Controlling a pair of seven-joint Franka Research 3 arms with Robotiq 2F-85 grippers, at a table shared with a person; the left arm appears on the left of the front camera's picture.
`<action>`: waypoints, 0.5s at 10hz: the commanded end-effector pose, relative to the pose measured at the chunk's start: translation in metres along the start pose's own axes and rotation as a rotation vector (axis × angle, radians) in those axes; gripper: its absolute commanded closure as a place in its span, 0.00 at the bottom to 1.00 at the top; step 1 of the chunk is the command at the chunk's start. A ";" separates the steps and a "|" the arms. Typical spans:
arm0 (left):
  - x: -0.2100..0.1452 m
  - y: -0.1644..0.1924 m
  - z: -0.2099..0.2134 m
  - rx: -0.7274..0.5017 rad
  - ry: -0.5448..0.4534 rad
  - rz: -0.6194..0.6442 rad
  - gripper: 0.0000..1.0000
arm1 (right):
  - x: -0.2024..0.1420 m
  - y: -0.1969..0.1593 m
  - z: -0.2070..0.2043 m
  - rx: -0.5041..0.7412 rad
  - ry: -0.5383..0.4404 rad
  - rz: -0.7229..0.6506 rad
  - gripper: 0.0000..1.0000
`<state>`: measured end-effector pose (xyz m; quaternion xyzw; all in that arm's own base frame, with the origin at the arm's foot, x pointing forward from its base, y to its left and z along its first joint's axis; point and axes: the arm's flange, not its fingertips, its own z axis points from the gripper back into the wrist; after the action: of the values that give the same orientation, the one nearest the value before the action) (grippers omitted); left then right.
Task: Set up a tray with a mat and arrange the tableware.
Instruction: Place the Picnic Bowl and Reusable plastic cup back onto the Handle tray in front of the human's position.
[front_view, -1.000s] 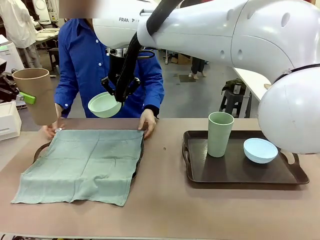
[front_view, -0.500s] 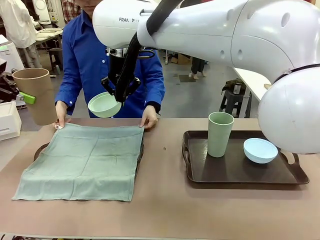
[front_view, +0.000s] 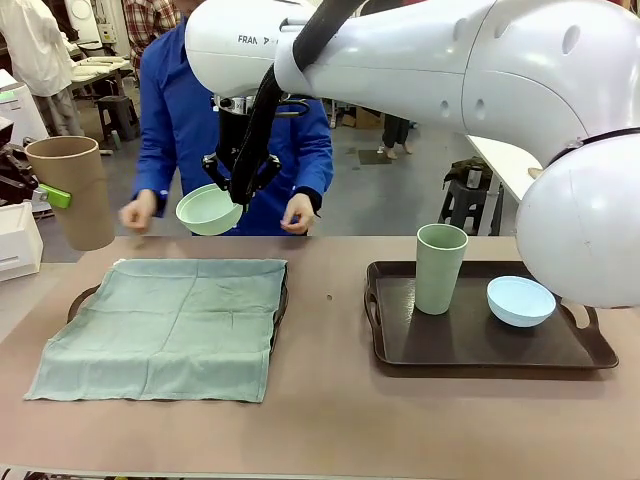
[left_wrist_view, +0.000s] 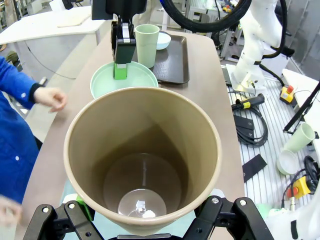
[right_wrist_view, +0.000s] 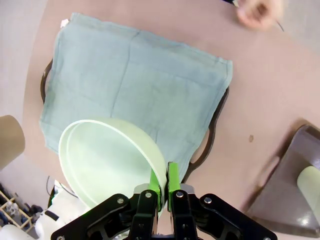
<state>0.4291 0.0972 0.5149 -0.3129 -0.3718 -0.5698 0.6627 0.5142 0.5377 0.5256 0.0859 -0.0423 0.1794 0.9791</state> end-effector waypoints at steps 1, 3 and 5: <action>0.002 0.002 0.001 0.001 0.005 -0.010 1.00 | 0.003 0.004 0.003 0.005 -0.013 0.002 0.91; -0.008 0.003 -0.005 -0.070 -0.024 -0.014 0.12 | 0.004 -0.001 -0.010 0.013 0.025 0.013 0.91; -0.020 0.006 -0.016 -0.122 -0.047 -0.066 0.12 | 0.010 -0.002 -0.029 0.040 0.057 0.017 0.91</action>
<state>0.4314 0.0924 0.4953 -0.3426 -0.3630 -0.5855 0.6388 0.5191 0.5404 0.5028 0.0819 -0.0266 0.1822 0.9795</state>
